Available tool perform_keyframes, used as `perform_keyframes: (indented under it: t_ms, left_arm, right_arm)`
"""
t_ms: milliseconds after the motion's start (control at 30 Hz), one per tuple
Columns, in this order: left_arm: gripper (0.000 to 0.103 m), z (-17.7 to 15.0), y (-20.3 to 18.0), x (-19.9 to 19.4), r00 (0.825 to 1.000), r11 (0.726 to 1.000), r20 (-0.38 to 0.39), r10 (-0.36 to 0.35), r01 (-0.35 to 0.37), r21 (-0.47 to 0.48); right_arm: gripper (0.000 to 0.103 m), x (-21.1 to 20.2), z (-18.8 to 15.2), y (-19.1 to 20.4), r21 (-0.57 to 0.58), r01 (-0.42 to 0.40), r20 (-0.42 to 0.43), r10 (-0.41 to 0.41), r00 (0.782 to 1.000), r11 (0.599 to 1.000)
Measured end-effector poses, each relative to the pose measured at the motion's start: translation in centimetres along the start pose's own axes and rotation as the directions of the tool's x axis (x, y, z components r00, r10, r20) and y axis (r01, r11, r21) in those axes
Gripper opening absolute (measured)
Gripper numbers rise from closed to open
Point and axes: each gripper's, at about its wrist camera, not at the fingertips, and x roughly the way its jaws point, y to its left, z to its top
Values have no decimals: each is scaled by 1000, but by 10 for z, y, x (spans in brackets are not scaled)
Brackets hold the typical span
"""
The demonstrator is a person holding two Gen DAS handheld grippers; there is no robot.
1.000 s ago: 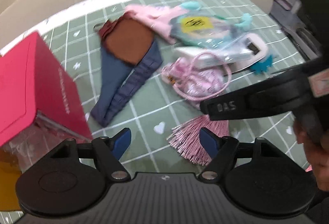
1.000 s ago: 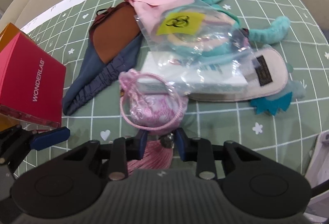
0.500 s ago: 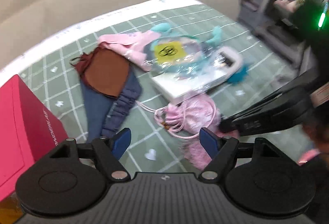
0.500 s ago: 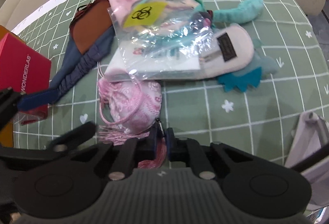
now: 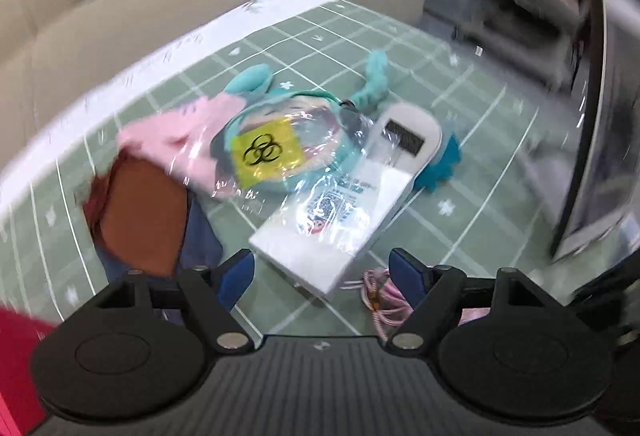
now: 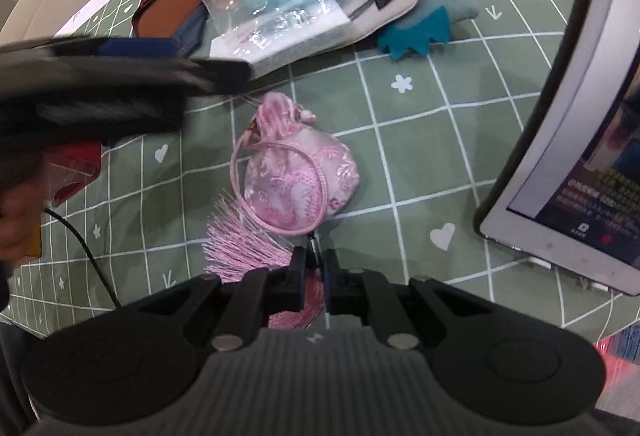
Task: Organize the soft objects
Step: 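Grasp the white packet with the left tool while the right tool holds the pink pouch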
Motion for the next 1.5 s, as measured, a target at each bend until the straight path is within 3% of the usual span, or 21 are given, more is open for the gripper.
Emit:
perform_keyframes:
  t_ms: [133,200,333,367,433,500,567,733,833,900,1067,1167,1267,1333,1500]
  left_arm:
    - [90,-4,-21,13,995,984,65,80,-89,153]
    - [88,-6,-28,22,989,968,63,131,-141,208]
    - [65,-9,-32,30,989,959,66,134,-146,244]
    - [53,-9,-30,29,993,968,54,109,-118,219]
    - [48,-9,-25,28,994,978,55,96,-105,179]
    - [33,-12,-21,27,992,980,63,111,-120,157]
    - [28,-14,-15,22,992,987,57,117,-122,106]
    - [21,-23,2,-7,998,999,56,30,-28,-45]
    - [19,-27,12,-22,999,987,37,-35,40,-153]
    - [15,-32,21,-31,994,964,21,-104,106,-245]
    - [15,-42,36,-41,981,910,-4,-193,177,-375]
    - [14,-35,33,-39,991,942,14,-135,132,-307]
    - [17,-27,34,-31,990,948,3,-143,137,-287]
    - [25,-21,34,-23,989,953,-13,-146,138,-270]
    - [68,-5,24,-1,994,985,-96,-59,42,-169]
  right_arm:
    - [5,-1,3,-6,21,-19,1,19,1000,1000]
    - [5,-1,3,-6,20,-18,3,18,1000,1000]
    - [5,-5,0,-9,20,-21,6,20,1000,1000]
    - [5,-6,-1,-11,22,-23,6,22,1000,999]
    - [5,-7,-1,-12,25,-25,6,25,1000,999]
    - [5,-8,0,-12,27,-24,7,24,1000,999]
    - [5,-7,-1,-12,24,-22,8,21,1000,999]
    - [5,-8,0,-11,25,-22,7,22,1000,999]
    - [5,-8,0,-10,17,-13,10,12,1000,1000]
    - [5,-8,-1,-9,12,-11,12,11,1000,1000]
    - [6,-7,-2,-8,6,-9,9,9,1000,1000]
    - [6,-7,-2,-7,1,-7,11,7,1000,1000]
    - [6,-7,-2,-8,-1,-6,14,6,1000,1000]
    - [6,-6,-3,-6,0,-7,15,7,1000,1000]
    - [6,-6,-3,-7,0,-6,19,6,1000,1000]
